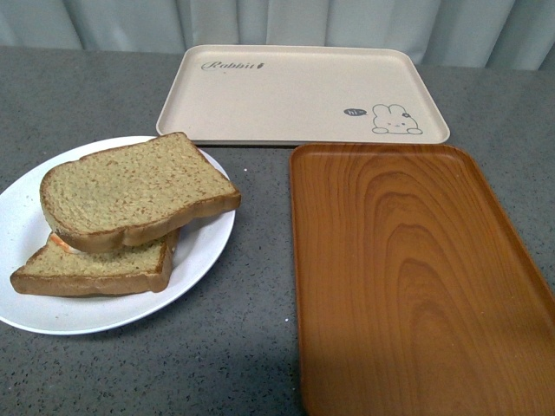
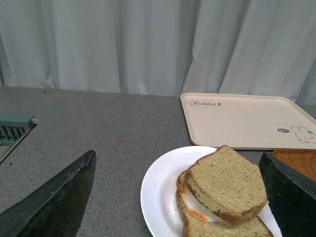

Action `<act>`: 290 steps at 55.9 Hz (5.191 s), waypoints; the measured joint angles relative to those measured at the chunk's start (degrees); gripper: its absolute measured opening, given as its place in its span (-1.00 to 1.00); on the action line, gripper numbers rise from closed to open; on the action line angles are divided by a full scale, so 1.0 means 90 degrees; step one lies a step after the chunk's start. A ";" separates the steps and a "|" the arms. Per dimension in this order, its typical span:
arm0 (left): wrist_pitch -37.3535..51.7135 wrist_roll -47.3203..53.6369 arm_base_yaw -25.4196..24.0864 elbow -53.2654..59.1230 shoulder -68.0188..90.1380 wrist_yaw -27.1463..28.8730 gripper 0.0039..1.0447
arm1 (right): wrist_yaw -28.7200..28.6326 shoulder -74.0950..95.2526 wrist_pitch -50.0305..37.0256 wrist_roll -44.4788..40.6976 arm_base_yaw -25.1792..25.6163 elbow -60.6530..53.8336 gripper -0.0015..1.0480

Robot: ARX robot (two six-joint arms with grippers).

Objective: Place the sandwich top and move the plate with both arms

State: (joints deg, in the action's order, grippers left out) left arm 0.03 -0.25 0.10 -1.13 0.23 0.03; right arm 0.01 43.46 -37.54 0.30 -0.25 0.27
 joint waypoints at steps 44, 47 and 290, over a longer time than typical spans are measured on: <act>0.0000 0.0000 0.0002 0.0000 -0.0002 -0.0005 0.88 | -0.0007 -0.4801 0.4163 -0.0017 0.0017 0.0007 -0.42; 0.0000 0.0000 0.0000 0.0000 -0.0002 -0.0005 0.88 | -0.0007 -0.4801 0.4163 -0.0017 0.0017 0.0007 -0.22; 0.4940 -0.8551 0.1979 -0.0979 0.9615 0.0542 -0.93 | -0.0010 -0.4801 0.4163 -0.0015 0.0017 0.0007 0.83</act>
State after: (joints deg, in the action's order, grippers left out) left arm 44.49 -77.21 17.91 -9.93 86.76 4.91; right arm -0.08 0.25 -0.08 0.16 -0.10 0.34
